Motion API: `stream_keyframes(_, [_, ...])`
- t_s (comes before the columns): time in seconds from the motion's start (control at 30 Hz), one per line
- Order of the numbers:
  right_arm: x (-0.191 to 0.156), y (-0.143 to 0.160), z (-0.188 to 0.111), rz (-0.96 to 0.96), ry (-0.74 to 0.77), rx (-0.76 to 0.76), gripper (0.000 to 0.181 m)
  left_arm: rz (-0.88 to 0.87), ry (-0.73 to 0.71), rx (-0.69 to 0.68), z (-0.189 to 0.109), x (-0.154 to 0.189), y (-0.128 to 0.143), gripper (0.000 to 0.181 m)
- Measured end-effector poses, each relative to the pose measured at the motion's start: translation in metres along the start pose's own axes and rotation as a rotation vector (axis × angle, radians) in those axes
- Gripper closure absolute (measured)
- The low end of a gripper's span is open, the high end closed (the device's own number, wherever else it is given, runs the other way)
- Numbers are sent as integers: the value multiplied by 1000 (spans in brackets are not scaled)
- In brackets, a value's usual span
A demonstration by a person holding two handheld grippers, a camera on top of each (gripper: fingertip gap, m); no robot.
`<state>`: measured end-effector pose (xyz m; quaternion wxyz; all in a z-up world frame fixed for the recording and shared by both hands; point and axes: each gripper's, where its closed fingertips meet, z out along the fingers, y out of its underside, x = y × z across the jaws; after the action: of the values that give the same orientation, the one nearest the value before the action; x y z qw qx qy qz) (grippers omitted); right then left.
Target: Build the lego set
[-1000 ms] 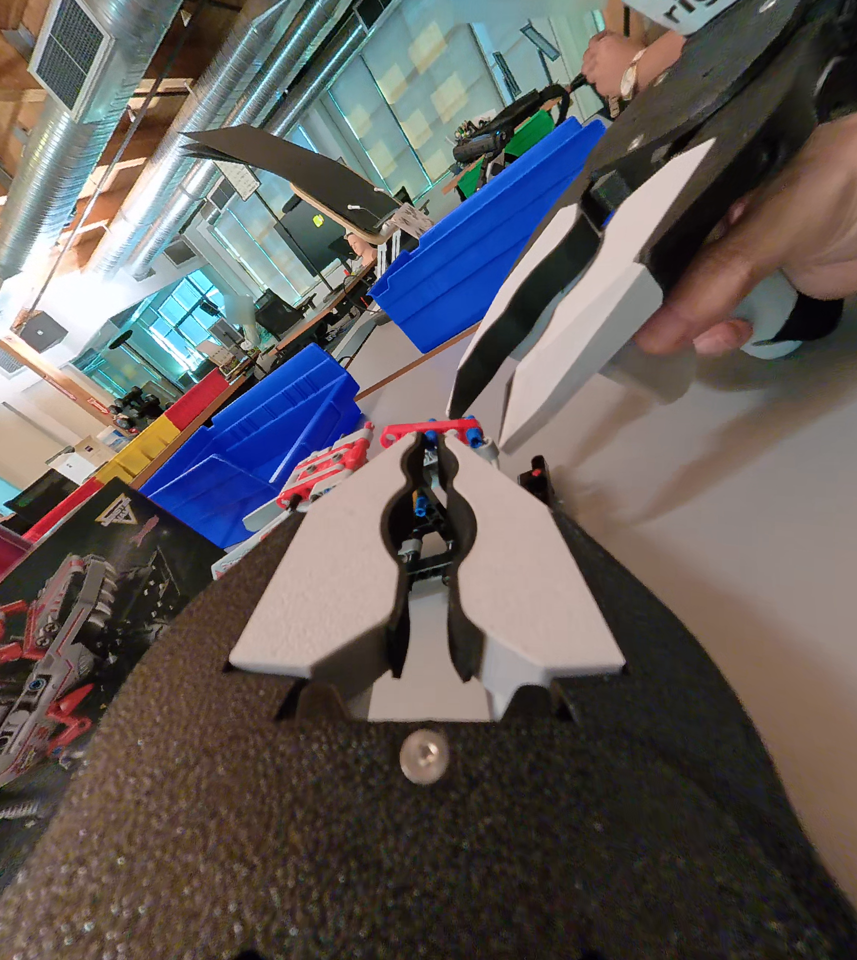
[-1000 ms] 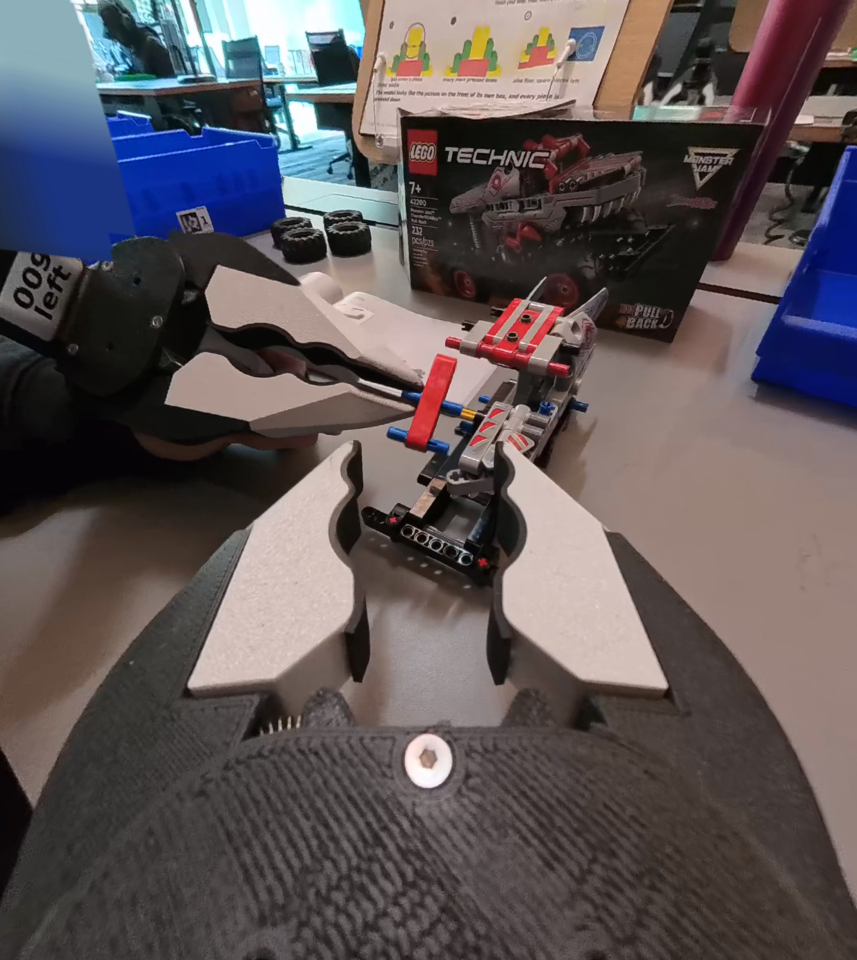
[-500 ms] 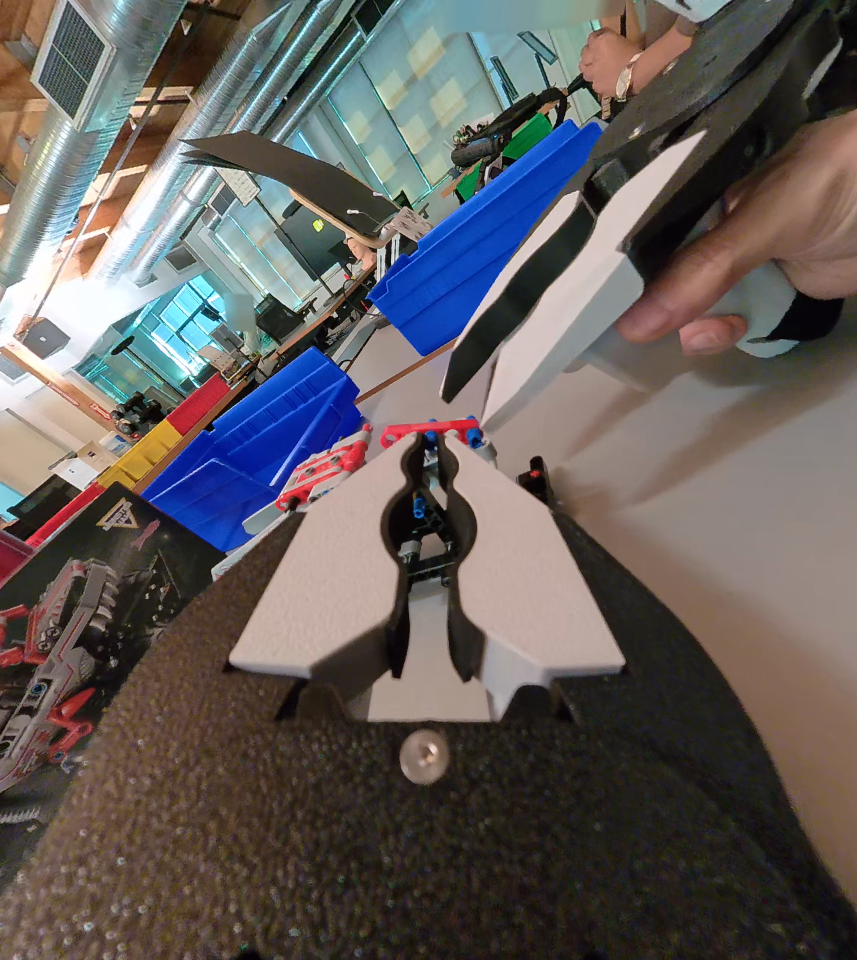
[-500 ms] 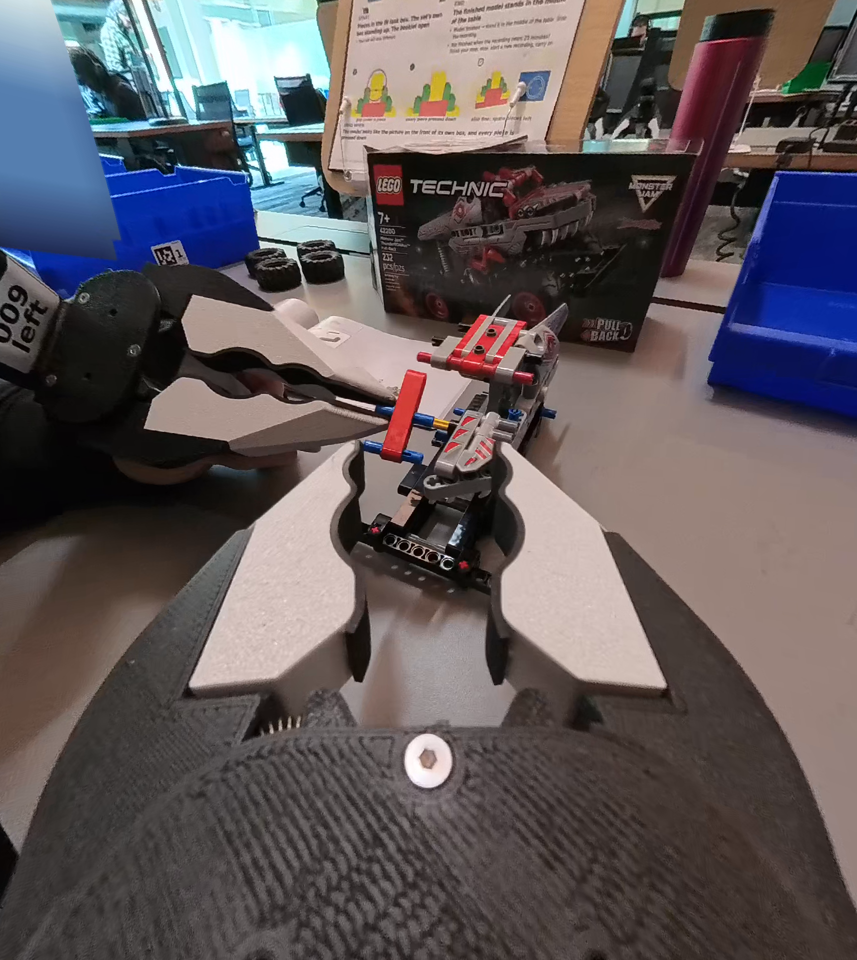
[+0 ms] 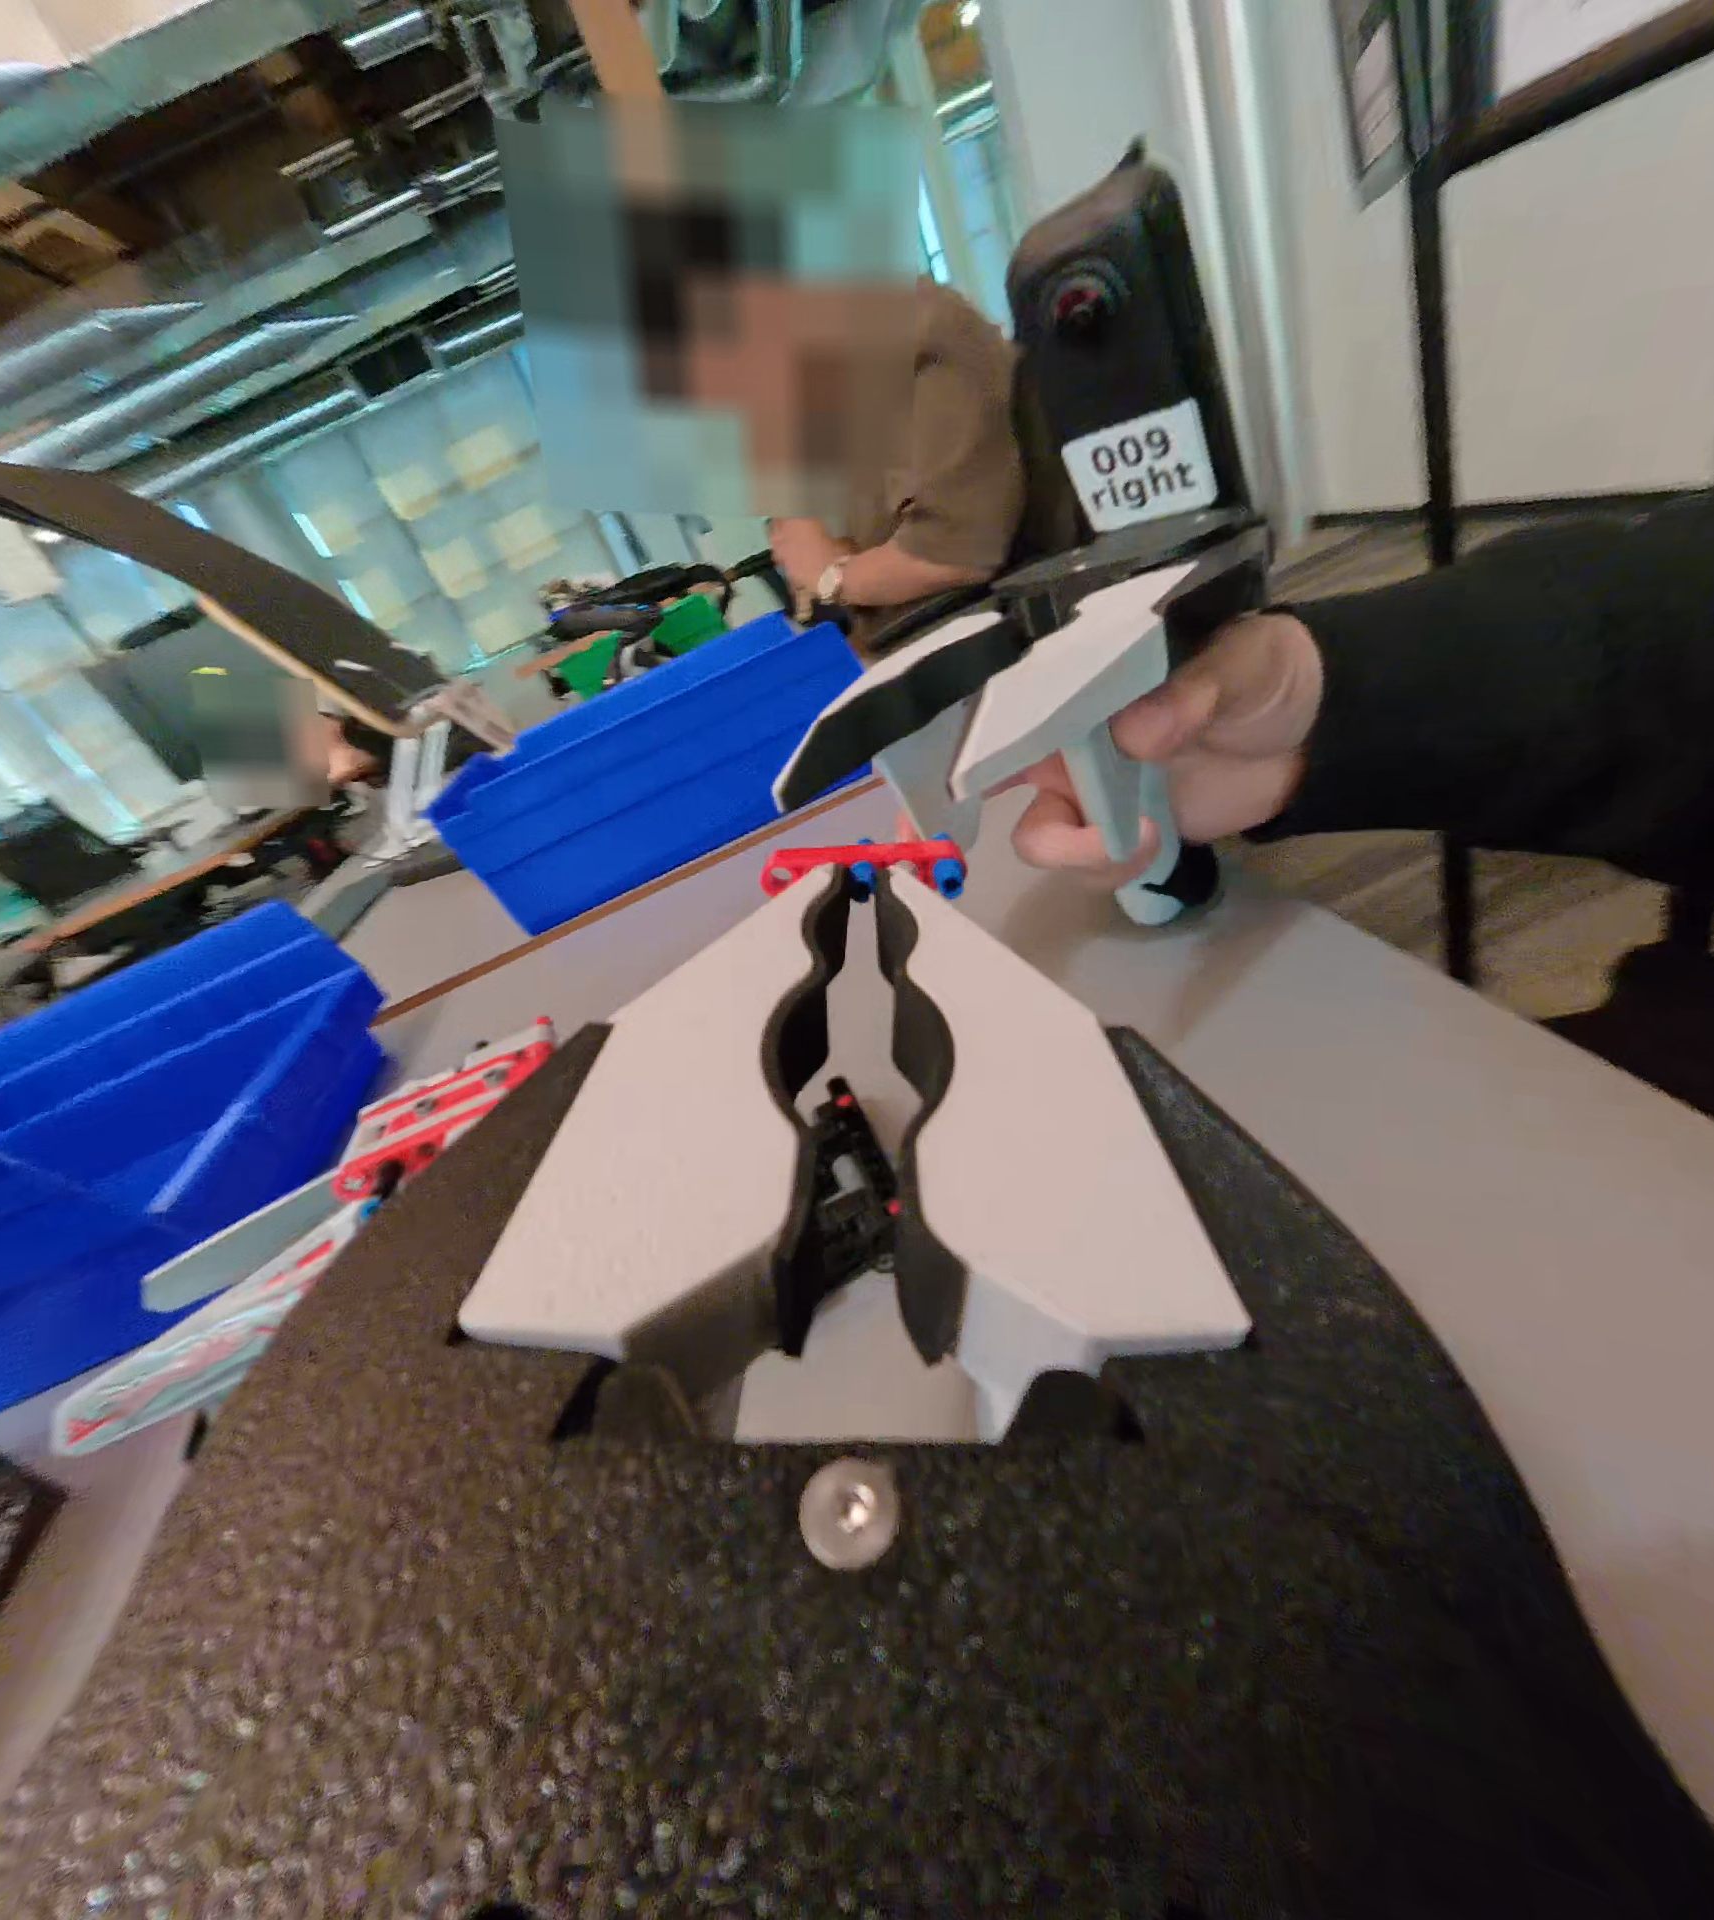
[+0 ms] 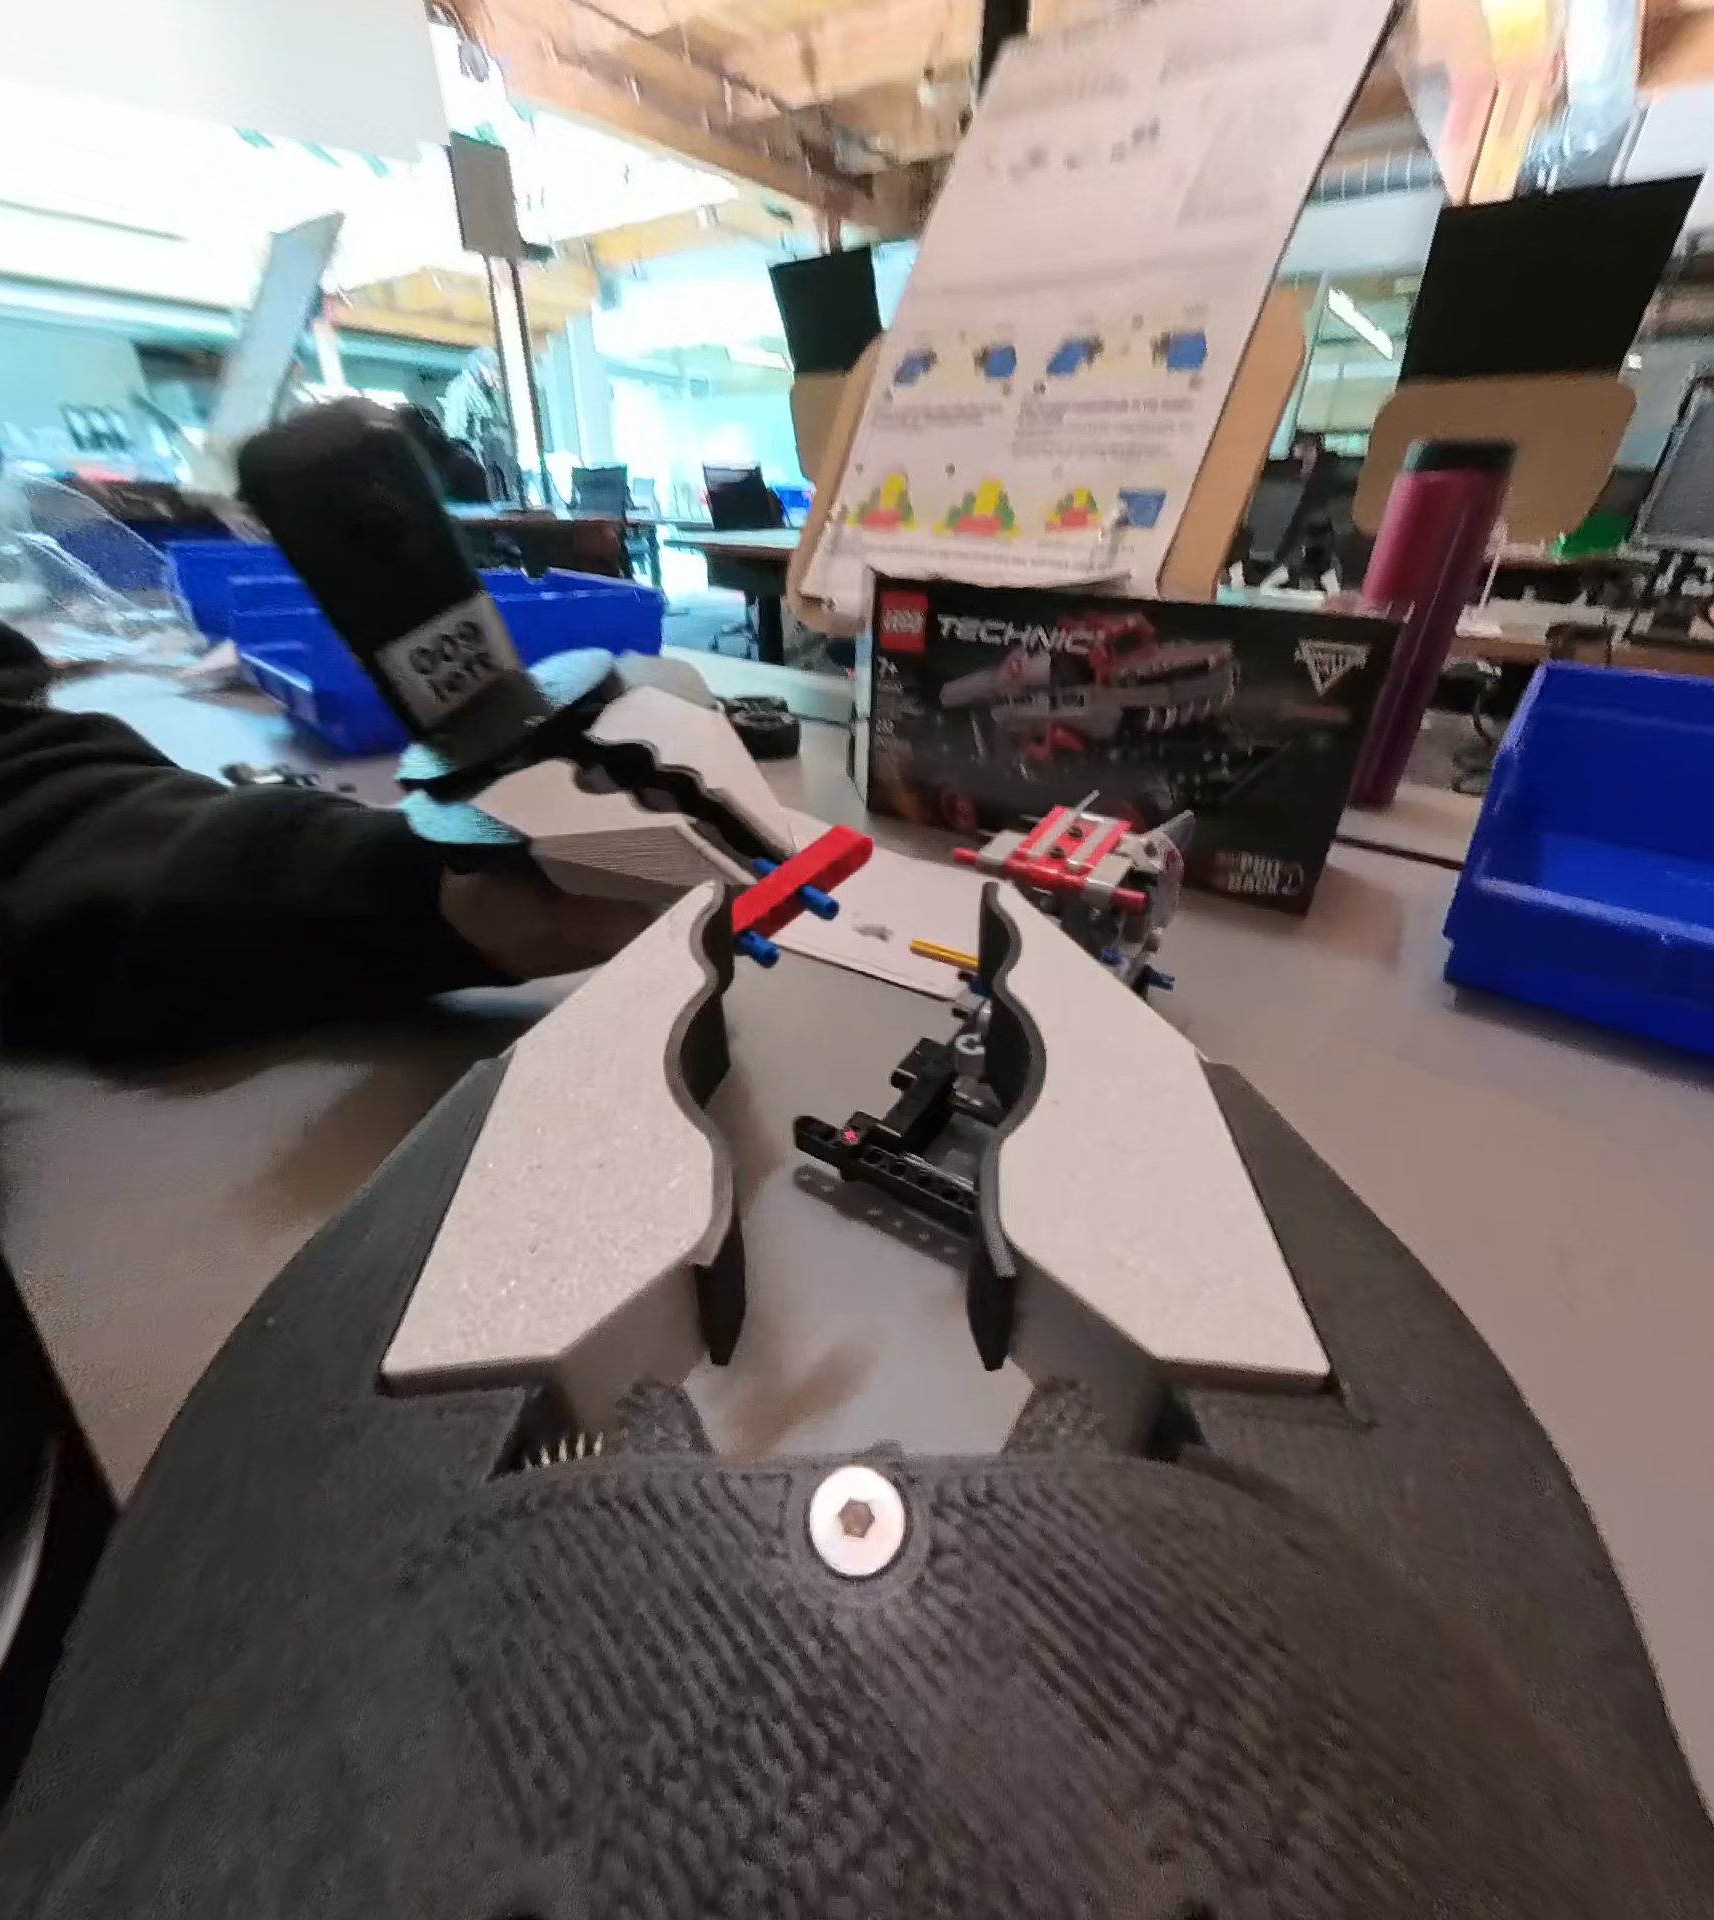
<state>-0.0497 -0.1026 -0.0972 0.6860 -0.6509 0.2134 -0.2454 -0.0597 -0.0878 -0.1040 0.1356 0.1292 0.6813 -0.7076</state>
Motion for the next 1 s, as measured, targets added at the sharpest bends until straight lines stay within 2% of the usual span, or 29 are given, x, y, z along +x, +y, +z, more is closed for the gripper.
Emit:
stream_keyframes(0.17, [-23,-1,-6,57,-115,-16,136,-193,333,49,-13,30,-7,179])
stream_keyframes(0.3, [-57,-2,-2,154,-327,-51,141,-303,499,126,-26,45,-21,179])
stream_keyframes(0.4, [-77,6,-3,88,-429,-113,141,-363,621,156,-36,58,-31,179])
stream_keyframes(0.53, [-101,4,-3,-12,-510,-123,145,-440,759,202,-48,70,-44,180])
stream_keyframes(0.8, [-116,-1,1,-106,-520,-112,150,-448,840,174,-54,81,-43,179])
stream_keyframes(0.87, [-118,-1,1,-122,-528,-118,158,-436,816,164,-54,77,-42,179])
stream_keyframes(1.0, [-109,9,8,-200,-450,-173,168,-421,799,121,-54,75,-36,179])
